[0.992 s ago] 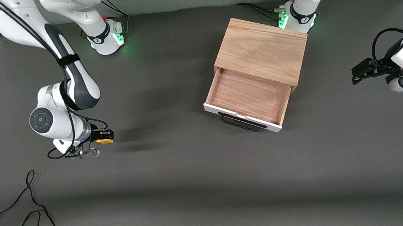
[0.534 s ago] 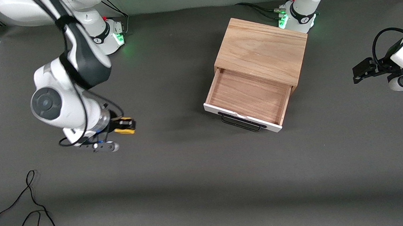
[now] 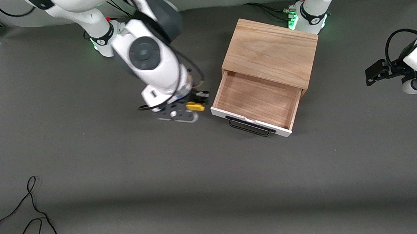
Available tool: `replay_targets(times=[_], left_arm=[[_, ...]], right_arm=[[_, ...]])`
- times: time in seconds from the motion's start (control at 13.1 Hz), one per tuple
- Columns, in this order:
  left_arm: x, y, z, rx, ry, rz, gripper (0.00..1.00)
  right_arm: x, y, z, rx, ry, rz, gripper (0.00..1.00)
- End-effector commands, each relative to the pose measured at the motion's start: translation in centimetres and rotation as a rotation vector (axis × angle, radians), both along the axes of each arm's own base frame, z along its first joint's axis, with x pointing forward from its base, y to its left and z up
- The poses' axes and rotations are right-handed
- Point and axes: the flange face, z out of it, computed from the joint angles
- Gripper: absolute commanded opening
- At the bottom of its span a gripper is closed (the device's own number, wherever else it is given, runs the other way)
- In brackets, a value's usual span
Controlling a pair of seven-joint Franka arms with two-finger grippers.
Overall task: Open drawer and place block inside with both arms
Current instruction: 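Carry the yellow cube with the right gripper over the open drawer, then lower the cube into the drawer and open the right gripper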
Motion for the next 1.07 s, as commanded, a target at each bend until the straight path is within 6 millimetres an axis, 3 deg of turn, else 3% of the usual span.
replay_targets(times=[0.0,0.31,0.46,0.76,0.99], left_arm=[[-0.6,0.3,0.4,0.015,0.004,-0.013,1.0],[-0.5,0.4,0.2,0.014,0.004,-0.025,1.0],[-0.6,0.5,0.2,0.015,0.009,-0.024,1.0],[-0.6,0.5,0.4,0.014,0.006,-0.024,1.0],[-0.6,0.4,0.3,0.014,0.007,-0.025,1.0]], right_arm=[[0.5,4.8,-1.4,0.047,-0.019,-0.053,0.03],[-3.0,10.6,-3.5,0.103,-0.059,-0.099,0.03],[-5.1,13.1,-6.5,0.058,-0.09,-0.089,0.04],[-7.0,15.4,-11.1,0.011,-0.107,-0.081,0.06],[-7.1,15.7,-14.2,-0.021,-0.115,-0.086,0.11]])
